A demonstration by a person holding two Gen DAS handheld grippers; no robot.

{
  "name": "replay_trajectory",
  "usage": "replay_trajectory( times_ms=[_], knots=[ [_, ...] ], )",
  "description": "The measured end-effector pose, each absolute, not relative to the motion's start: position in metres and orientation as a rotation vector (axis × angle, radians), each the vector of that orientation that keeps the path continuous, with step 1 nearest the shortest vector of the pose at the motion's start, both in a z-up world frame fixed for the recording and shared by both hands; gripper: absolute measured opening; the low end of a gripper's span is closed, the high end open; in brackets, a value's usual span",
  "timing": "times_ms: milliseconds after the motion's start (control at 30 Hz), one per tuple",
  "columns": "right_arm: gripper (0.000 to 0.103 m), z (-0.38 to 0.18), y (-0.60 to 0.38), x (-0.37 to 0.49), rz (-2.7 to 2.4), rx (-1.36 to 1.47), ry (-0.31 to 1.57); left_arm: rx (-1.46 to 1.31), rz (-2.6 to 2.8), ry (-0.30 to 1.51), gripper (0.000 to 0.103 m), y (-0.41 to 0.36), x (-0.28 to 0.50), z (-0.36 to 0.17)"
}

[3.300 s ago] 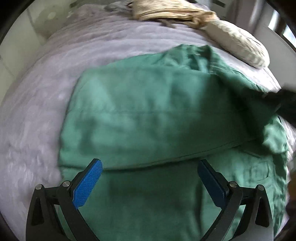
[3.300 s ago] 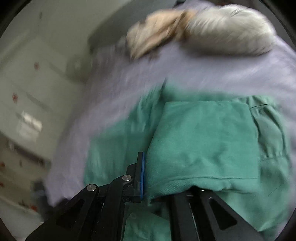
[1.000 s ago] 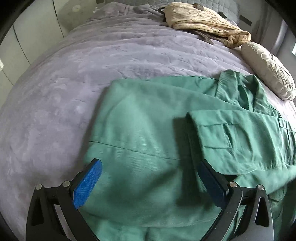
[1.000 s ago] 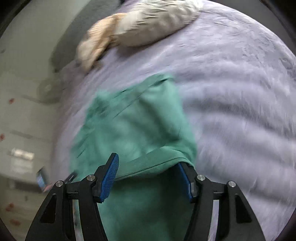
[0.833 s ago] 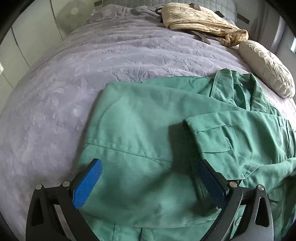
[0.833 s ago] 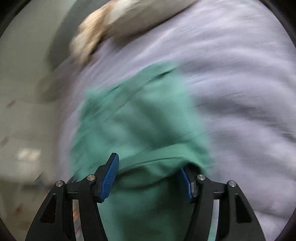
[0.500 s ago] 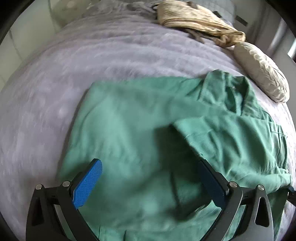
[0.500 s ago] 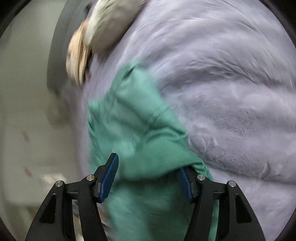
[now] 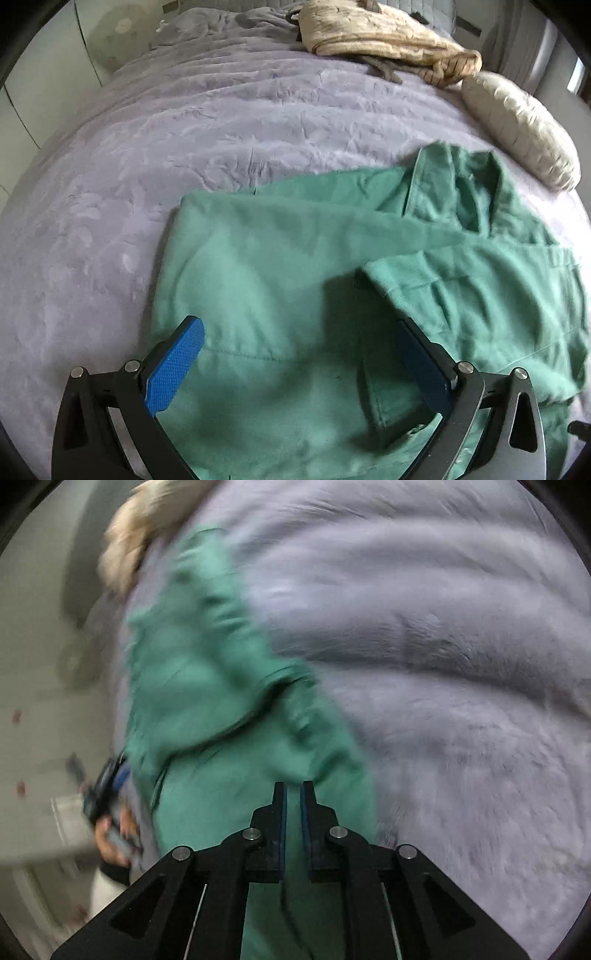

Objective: Fold large clothes

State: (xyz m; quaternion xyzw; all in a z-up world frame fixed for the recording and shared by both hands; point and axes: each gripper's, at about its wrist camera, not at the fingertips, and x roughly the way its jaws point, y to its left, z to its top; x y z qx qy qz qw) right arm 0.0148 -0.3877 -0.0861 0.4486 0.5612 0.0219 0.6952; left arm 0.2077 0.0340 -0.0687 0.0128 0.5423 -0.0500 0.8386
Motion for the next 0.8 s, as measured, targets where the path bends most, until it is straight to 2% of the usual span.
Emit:
replay_trajectory(
  times_ms=[67, 133, 167, 300, 333, 367, 400, 433, 467, 500, 533, 633, 800],
  knots=[
    [0.013, -0.064, -0.393, 0.023, 0.064, 0.942, 1.188, -0.015, -0.153, 1.146, 0.103, 0.033, 0.214, -0.064],
    [0.049, -0.045, -0.408, 0.044, 0.023, 0.895, 1.095, -0.032, -0.198, 1.156, 0.103, 0.025, 0.221, -0.064],
    [0.074, -0.039, -0.416, 0.055, -0.008, 0.87, 1.053, -0.037, -0.229, 1.174, 0.103, 0.017, 0.226, -0.067],
    [0.068, -0.054, -0.433, 0.126, -0.032, 0.854, 1.02, -0.021, -0.264, 1.186, 0.103, -0.009, 0.233, -0.078],
    [0.068, -0.061, -0.434, 0.139, -0.032, 0.854, 1.028, -0.003, -0.269, 1.192, 0.099, -0.015, 0.233, -0.082],
    [0.068, -0.072, -0.433, 0.159, -0.029, 0.848, 1.046, 0.01, -0.269, 1.196, 0.09, -0.02, 0.234, -0.086],
    [0.061, -0.081, -0.43, 0.167, -0.044, 0.832, 1.071, 0.023, -0.271, 1.215, 0.065, -0.023, 0.235, -0.092],
    [0.047, -0.088, -0.426, 0.177, -0.068, 0.811, 1.106, 0.041, -0.262, 1.238, 0.058, -0.027, 0.236, -0.098],
    [0.004, -0.096, -0.423, 0.188, -0.064, 0.804, 1.15, 0.047, -0.25, 1.227, 0.053, -0.028, 0.236, -0.098],
    [0.003, -0.096, -0.419, 0.191, -0.071, 0.789, 1.158, 0.044, -0.259, 1.222, 0.035, -0.029, 0.236, -0.097],
    [0.003, -0.09, -0.417, 0.191, -0.082, 0.76, 1.142, 0.029, -0.29, 1.214, 0.026, -0.031, 0.237, -0.091],
    [0.003, -0.064, -0.416, 0.181, -0.083, 0.655, 1.036, 0.09, -0.313, 1.14, 0.026, -0.045, 0.239, -0.08],
    [0.003, -0.098, -0.44, 0.187, -0.16, 0.641, 1.096, 0.184, -0.298, 1.126, 0.028, -0.063, 0.249, -0.096]
  ],
)
